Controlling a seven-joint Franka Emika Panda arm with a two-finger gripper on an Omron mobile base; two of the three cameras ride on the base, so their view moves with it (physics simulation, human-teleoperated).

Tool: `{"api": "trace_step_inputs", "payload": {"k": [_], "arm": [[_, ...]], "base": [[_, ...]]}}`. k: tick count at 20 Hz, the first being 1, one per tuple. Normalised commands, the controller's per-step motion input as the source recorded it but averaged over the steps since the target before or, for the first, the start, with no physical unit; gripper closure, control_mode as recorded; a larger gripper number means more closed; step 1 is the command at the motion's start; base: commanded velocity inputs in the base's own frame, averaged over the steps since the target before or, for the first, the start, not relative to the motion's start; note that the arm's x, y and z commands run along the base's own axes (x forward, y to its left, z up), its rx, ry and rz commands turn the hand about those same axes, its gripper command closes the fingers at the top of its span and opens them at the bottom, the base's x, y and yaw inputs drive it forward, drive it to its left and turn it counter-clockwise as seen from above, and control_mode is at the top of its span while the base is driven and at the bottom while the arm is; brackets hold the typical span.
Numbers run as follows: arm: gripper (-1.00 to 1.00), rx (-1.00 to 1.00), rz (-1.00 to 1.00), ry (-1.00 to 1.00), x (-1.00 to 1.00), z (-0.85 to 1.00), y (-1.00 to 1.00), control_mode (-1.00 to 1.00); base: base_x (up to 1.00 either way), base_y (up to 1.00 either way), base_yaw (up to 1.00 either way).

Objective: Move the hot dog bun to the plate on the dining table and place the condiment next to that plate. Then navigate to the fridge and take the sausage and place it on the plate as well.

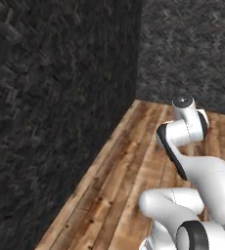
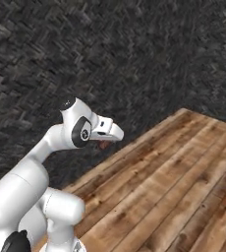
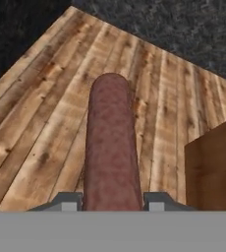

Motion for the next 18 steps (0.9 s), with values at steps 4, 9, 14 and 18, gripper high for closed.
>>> {"api": "trace_step_inputs", "payload": {"k": [4,9,14,18], "arm": [[1.00,0.00,0.00,0.00,0.00,0.00,0.00,1.00],[1.00,0.00,0.00,0.00,0.00,0.00,0.00,1.00],[1.00,0.00,0.00,0.00,0.00,0.00,0.00,1.00],[1.00,0.00,0.00,0.00,0.00,0.00,0.00,1.00]], "base": [[1.00,0.00,-0.43],[1.00,0.00,-0.43],[1.00,0.00,-0.43],[1.00,0.00,-0.43]]}}
